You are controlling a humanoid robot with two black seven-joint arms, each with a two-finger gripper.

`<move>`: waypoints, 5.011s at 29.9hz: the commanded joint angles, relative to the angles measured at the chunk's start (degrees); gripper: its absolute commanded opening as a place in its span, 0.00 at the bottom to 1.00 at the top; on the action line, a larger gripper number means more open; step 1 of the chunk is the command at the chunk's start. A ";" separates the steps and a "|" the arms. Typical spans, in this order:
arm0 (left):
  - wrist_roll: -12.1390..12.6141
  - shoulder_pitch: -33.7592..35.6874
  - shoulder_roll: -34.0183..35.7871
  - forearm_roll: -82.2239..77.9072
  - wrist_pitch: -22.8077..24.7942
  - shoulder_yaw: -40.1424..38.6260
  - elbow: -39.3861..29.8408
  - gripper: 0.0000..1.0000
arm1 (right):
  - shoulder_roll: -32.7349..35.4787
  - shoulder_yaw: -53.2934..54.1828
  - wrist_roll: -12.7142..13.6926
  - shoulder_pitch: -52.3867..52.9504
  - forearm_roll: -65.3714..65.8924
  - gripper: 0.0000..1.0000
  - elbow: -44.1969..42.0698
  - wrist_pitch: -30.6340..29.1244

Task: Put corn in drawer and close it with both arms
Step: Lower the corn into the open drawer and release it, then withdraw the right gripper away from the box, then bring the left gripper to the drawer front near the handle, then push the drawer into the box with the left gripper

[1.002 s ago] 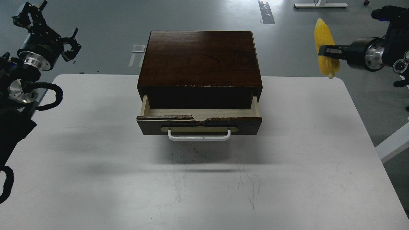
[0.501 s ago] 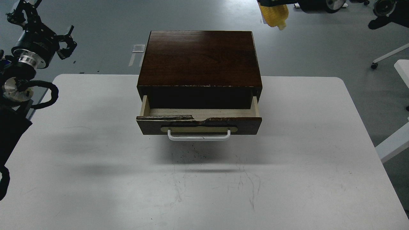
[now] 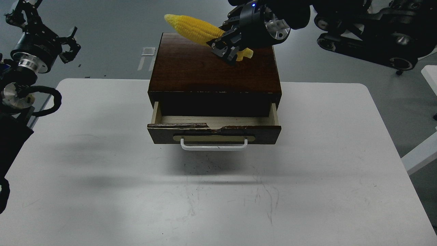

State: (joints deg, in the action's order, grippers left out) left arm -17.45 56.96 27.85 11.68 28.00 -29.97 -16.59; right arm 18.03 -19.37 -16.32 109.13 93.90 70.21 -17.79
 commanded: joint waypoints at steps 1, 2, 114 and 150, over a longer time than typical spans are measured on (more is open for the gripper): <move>-0.04 -0.01 0.89 0.01 0.00 0.00 0.06 0.98 | -0.46 -1.02 -0.38 -1.80 6.01 0.11 3.86 0.30; -0.04 -0.01 0.89 0.01 0.00 0.00 0.06 0.98 | -0.46 -1.02 -0.38 -1.81 6.03 0.11 3.88 0.30; -5.14 -5.37 20.76 -104.75 0.00 12.40 -83.17 0.00 | 29.78 33.52 0.50 -52.69 -113.76 1.00 -17.39 -3.65; 1.45 -6.07 14.87 -115.31 0.00 14.42 -75.96 0.00 | 29.69 39.76 0.50 -64.21 -116.22 1.00 -23.46 -10.21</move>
State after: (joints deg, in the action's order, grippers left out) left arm -16.06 50.86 42.65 -103.66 28.00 -15.31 -92.54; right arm 47.84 20.48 -15.84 44.91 -22.33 46.75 -28.00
